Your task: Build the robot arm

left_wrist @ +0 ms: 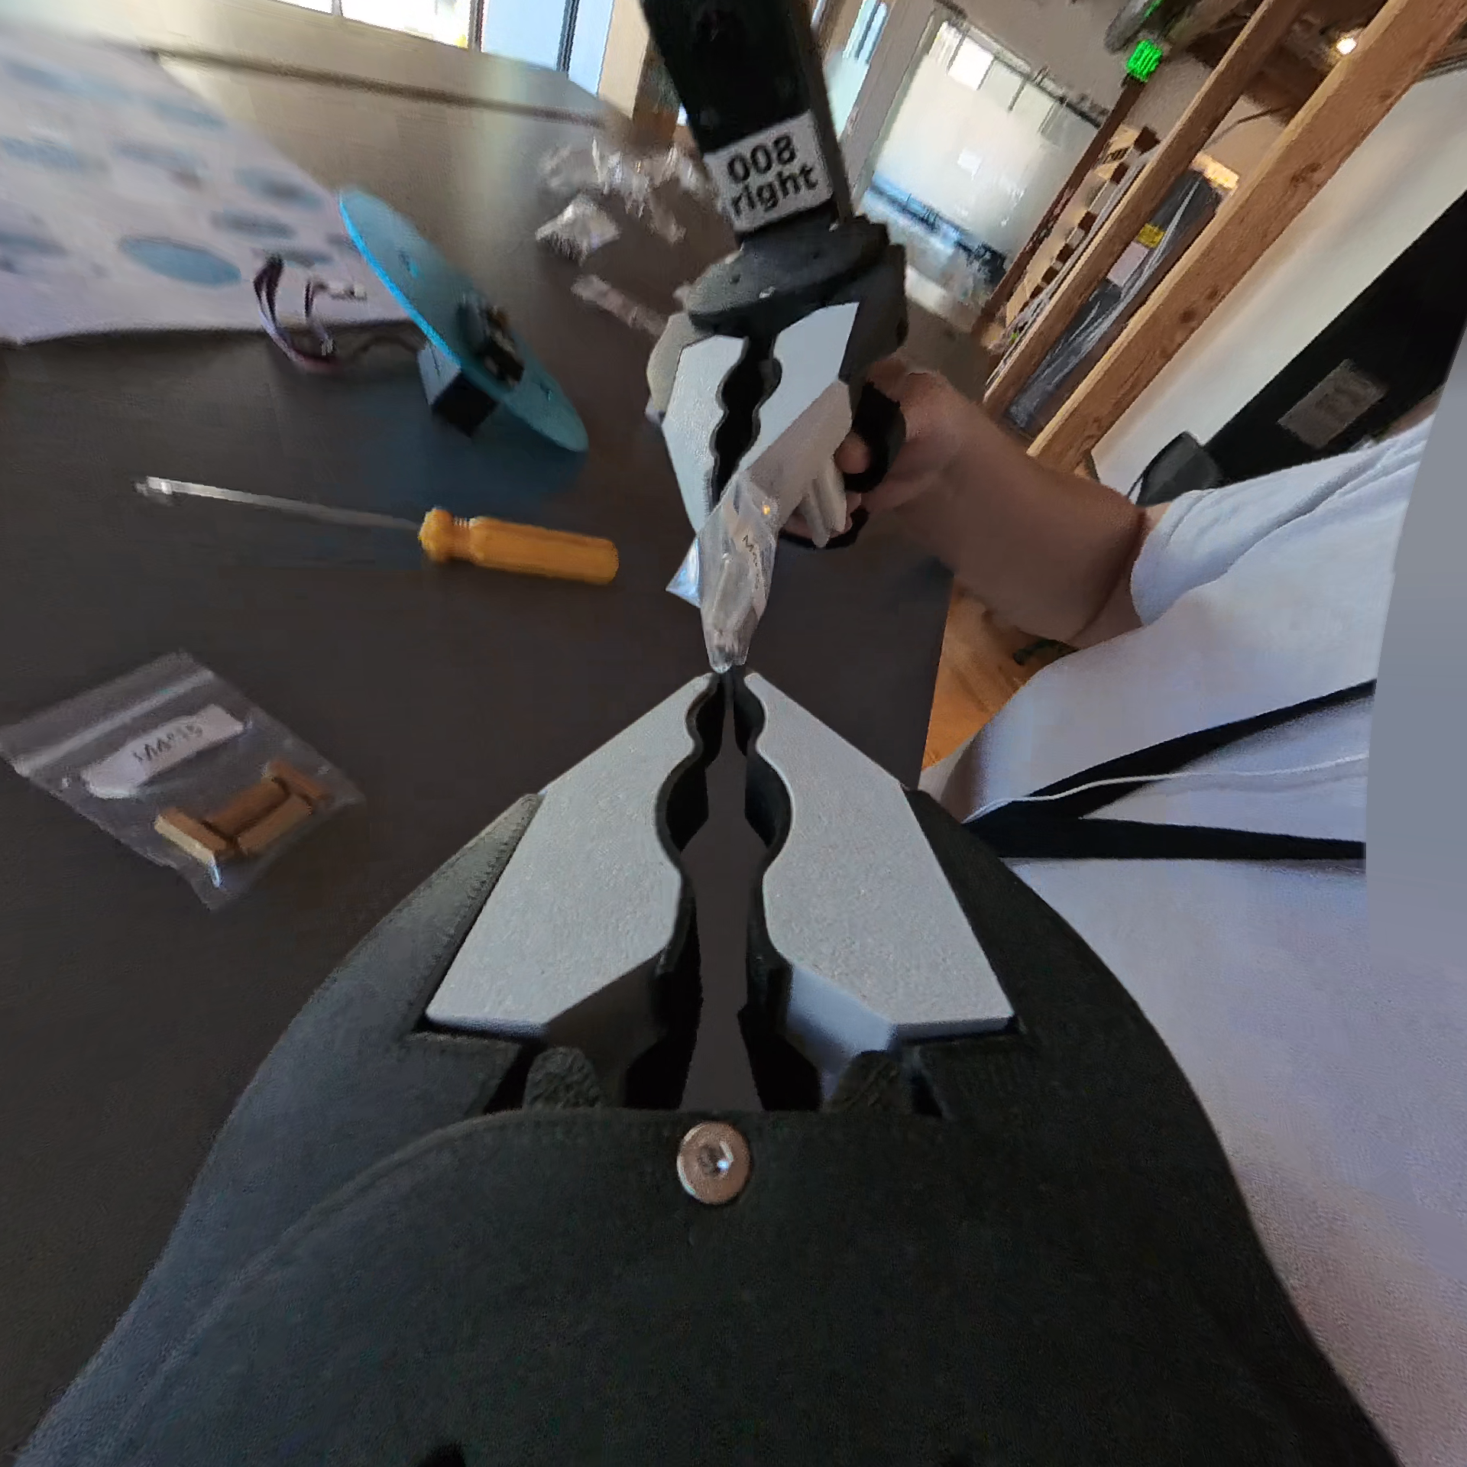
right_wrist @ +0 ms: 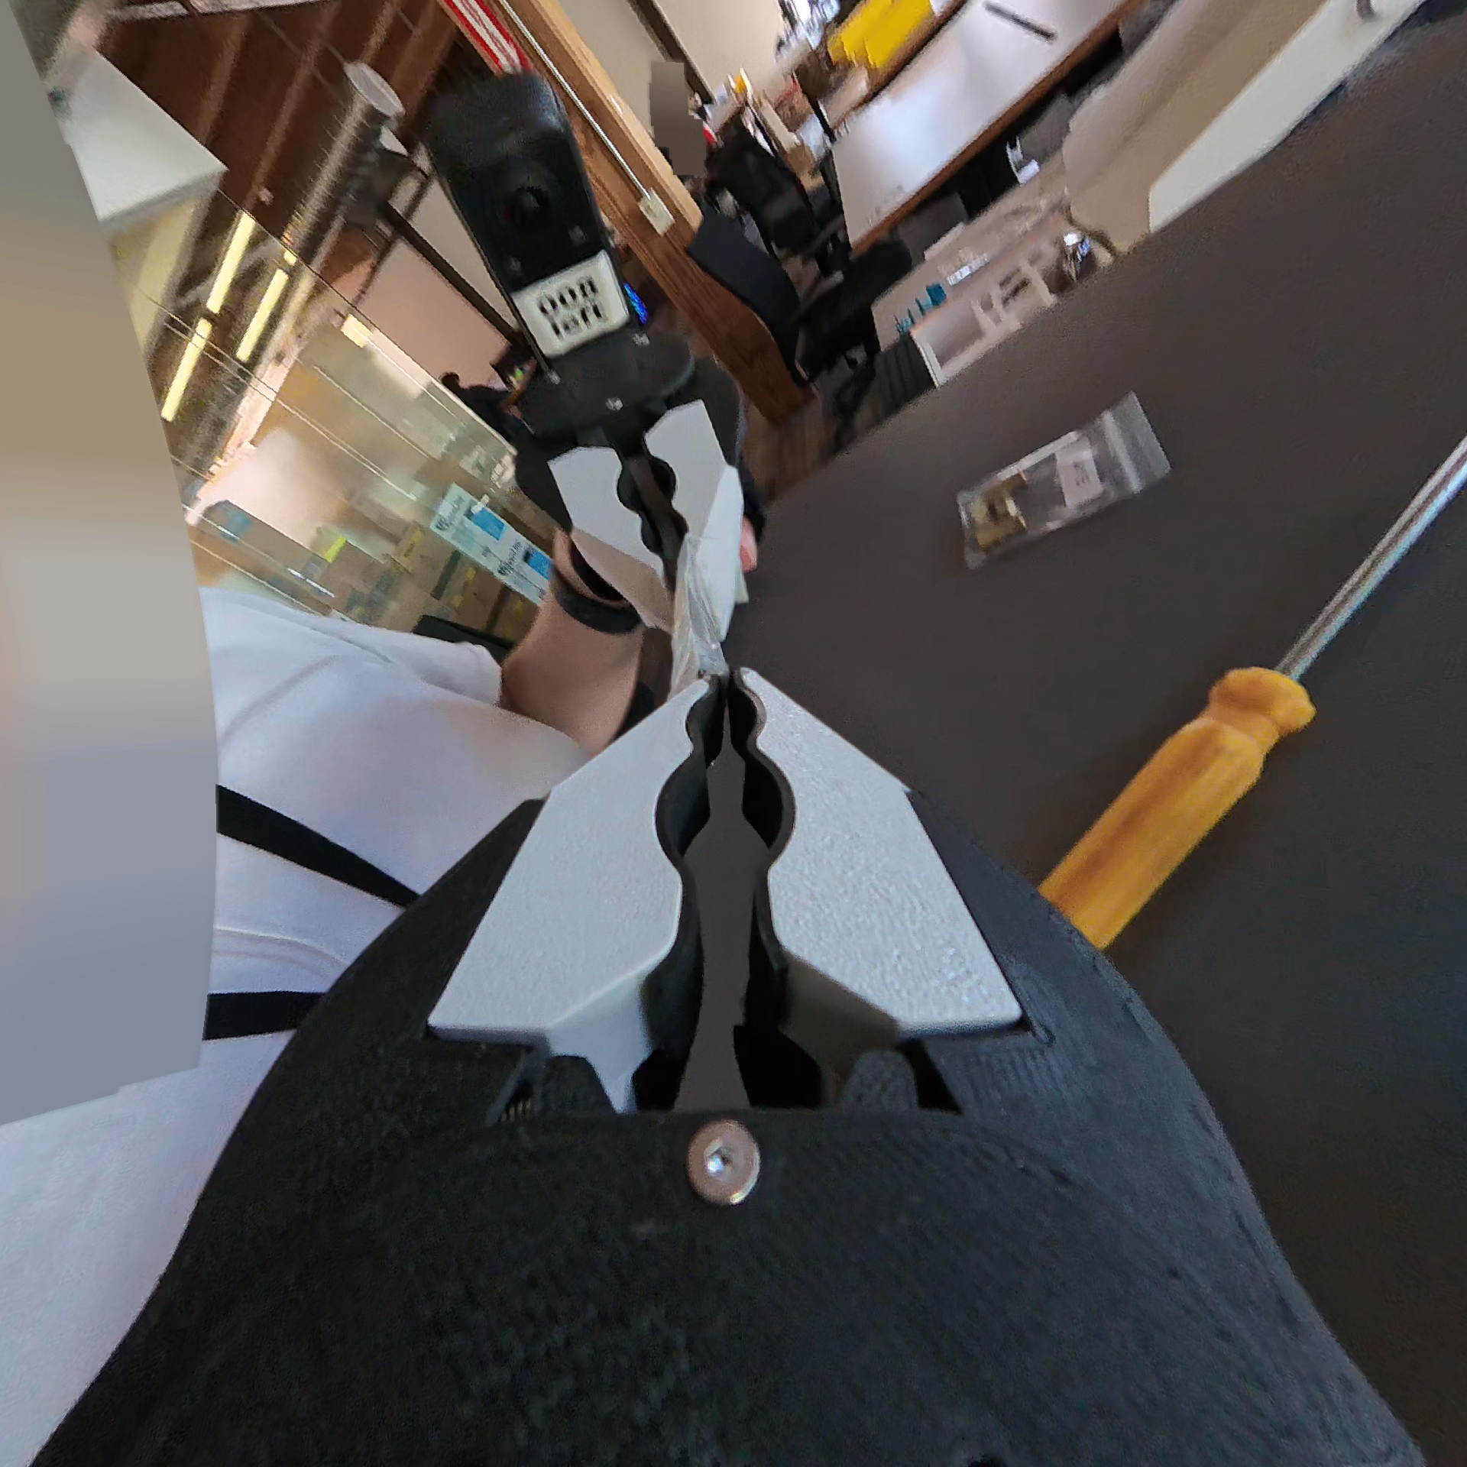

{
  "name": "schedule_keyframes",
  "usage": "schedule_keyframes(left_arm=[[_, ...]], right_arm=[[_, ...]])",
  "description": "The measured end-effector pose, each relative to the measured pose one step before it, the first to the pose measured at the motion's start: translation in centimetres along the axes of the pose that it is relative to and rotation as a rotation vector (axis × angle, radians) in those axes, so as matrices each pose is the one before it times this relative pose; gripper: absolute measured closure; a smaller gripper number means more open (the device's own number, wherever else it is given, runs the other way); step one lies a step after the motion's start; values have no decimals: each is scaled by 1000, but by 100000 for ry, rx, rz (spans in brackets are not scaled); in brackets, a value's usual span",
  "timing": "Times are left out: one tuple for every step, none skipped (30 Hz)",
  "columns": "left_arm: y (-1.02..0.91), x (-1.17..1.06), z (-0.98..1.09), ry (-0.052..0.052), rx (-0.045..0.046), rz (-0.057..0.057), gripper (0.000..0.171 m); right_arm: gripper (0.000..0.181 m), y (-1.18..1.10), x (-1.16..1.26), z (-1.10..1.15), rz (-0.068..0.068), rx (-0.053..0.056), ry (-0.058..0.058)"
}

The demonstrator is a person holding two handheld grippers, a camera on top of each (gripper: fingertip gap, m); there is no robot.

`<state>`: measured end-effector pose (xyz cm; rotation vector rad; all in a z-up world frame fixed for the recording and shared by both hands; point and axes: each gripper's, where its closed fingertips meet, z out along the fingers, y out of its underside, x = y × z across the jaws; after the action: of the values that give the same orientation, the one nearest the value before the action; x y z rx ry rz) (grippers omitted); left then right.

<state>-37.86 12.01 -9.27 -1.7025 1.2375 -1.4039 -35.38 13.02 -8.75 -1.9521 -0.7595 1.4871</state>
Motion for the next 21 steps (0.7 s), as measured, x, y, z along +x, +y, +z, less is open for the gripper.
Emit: schedule_keyframes(left_arm=[[440, -257, 82, -605, -2845, -3633, 171], [440, -195, 85, -348, -2735, -3310, 171], [498, -166, 109, -342, -3176, -2201, 171], [501, -251, 108, -1104, -3223, -1306, 171], [427, -318, 81, -1608, -2750, -1044, 171], [409, -294, 50, -1246, -2549, -1618, 171], [409, -148, 48, 99, -2779, -2180, 171], [376, -219, 26, -82, -2377, -2532, 171], [373, -351, 34, -584, -2169, -3162, 171], [360, -274, 58, -108, -2102, -2837, 171], [302, -164, 77, 493, -1912, -2432, 171], [55, -29, 34, 928, -668, -1933, 171], [36, -30, 2, 515, -718, -1705, 171], [52, -63, -6, -56, -1251, -1134, 171], [15, -163, -7, -928, -1043, -754, 171], [-4, -125, -10, -914, -876, -868, 171], [-49, 74, -25, 10, -594, -719, 171], [-107, 197, -41, 245, -164, -704, 171], [-85, 52, -12, -1083, -318, -97, 171], [43, -117, 50, -2207, -1159, 1633, 171], [79, -447, 94, -3087, -1608, 2740, 171]], right_arm=[[181, 487, 502, 192, -539, -1992, 2439], [181, 389, 494, 166, -1530, -1511, 2813], [181, 475, 369, 174, -1623, -2397, 2229], [178, 522, 419, 184, -1024, -2841, 2478], [174, 506, 490, 175, -503, -2566, 3000], [172, 487, 434, 138, -936, -2318, 2904], [171, 415, 455, 80, -1476, -1792, 3059], [171, 332, 409, 28, -1110, -1325, 2858], [171, 120, 233, -59, -482, -525, 1777], [171, -57, 131, -95, -254, 426, 1264], [171, -94, -78, -75, -311, 266, 511], [171, -40, -65, -32, -859, -642, 925], [171, 119, 181, 2, -820, -1810, 2910], [171, 254, 248, 13, -849, -2903, 3850], [171, 212, 108, 25, -1918, -2599, 3218], [173, 208, 161, 20, -1248, -1986, 3378], [173, 167, 154, 18, 421, -1465, 2549], [173, 84, -126, 37, 1962, -471, -347], [173, 59, -352, 73, 3393, 84, -3057], [173, 95, -382, 110, 3914, -122, -4129], [173, 74, -203, 105, 3197, 32, -3461]])
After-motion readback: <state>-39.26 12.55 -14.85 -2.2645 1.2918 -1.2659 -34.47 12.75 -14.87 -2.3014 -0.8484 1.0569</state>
